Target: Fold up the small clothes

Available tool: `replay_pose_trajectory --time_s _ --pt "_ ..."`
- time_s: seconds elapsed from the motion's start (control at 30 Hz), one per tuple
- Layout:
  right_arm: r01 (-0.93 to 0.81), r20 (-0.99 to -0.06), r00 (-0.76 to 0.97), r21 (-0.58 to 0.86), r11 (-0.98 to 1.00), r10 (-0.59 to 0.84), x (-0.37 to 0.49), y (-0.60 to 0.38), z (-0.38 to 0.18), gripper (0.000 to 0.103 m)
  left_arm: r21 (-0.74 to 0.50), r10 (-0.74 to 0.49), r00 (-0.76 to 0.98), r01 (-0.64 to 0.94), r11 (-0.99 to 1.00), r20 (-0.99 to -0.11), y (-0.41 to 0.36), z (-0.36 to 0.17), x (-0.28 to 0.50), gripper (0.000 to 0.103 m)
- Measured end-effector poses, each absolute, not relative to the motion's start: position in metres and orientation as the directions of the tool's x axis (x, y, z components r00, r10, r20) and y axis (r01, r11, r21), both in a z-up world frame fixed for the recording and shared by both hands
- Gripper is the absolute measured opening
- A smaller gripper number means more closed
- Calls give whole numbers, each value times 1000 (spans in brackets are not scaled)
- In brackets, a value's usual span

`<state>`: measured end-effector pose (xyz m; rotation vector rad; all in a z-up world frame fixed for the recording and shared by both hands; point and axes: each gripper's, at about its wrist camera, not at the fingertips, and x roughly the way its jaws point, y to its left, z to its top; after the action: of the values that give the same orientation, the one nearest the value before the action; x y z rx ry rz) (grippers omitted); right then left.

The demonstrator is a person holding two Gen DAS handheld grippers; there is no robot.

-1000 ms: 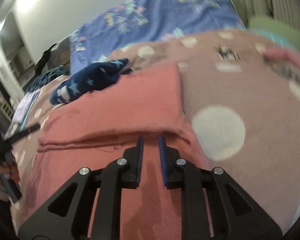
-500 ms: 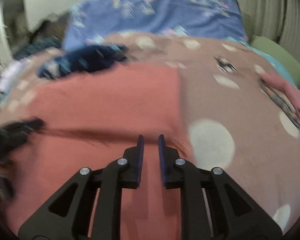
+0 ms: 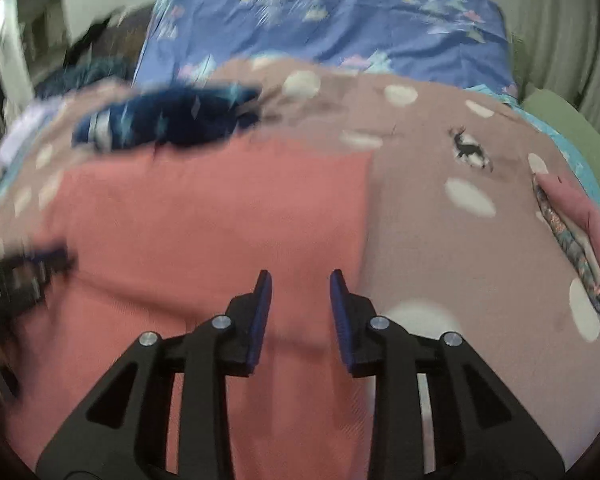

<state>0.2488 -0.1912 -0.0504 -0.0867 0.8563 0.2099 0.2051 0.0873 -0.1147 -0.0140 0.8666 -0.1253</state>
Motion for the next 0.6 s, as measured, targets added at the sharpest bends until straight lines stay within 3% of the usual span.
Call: replay_pose_trajectory --time_s 0.17,0.2,0.23,0.27,0.47,0.6 --pt "-128 -804 571 112 985 166 326 -216 -58 37 -61 -114 640 105 993 -759 88 -115 205 39" --pt "-113 -816 540 172 979 206 342 -221 -68 33 -63 -116 640 105 992 -759 88 -115 205 39" --pt "-101 -823 524 198 975 221 350 -222 -76 9 -66 -118 640 105 992 -759 88 -115 205 39" --pt "-101 -827 518 194 976 218 356 -220 -83 5 -71 -122 640 105 992 -758 88 -115 205 39" --pt "-47 -782 623 -54 997 -13 348 -202 -79 13 -96 -141 640 106 990 -755 91 -115 205 39" --pt "-181 -729 664 57 982 165 279 -207 -49 20 -98 -152 642 120 988 -752 89 -114 204 45"
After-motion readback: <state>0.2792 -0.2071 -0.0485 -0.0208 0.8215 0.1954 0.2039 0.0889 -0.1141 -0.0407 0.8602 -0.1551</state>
